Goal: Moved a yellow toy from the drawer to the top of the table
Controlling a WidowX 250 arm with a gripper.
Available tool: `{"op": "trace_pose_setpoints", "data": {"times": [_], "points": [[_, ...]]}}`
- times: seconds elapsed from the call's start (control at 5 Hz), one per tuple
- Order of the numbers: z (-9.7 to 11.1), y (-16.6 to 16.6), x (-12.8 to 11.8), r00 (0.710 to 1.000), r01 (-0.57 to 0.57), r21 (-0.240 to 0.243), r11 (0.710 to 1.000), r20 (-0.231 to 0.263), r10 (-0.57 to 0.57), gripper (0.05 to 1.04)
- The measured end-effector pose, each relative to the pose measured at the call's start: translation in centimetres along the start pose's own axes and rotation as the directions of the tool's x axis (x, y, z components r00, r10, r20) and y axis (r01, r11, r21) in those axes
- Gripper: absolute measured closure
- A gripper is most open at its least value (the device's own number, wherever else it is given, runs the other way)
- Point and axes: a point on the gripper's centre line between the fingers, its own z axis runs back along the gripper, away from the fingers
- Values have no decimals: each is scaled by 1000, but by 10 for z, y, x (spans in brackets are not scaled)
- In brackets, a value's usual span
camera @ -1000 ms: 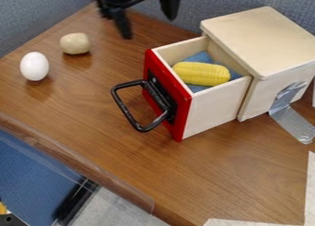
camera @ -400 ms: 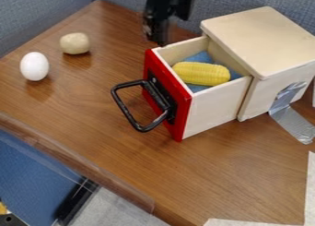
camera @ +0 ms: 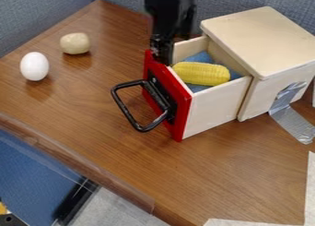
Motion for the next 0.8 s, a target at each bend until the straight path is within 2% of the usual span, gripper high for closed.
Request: {"op": "trace_pose_setpoints", "data": {"times": [0.4,0.8], "points": [[-8,-15,-24,999,-26,3,1000,-19,26,84],[-18,-30,-28,997,-73,4,997,-17,73,84]]}}
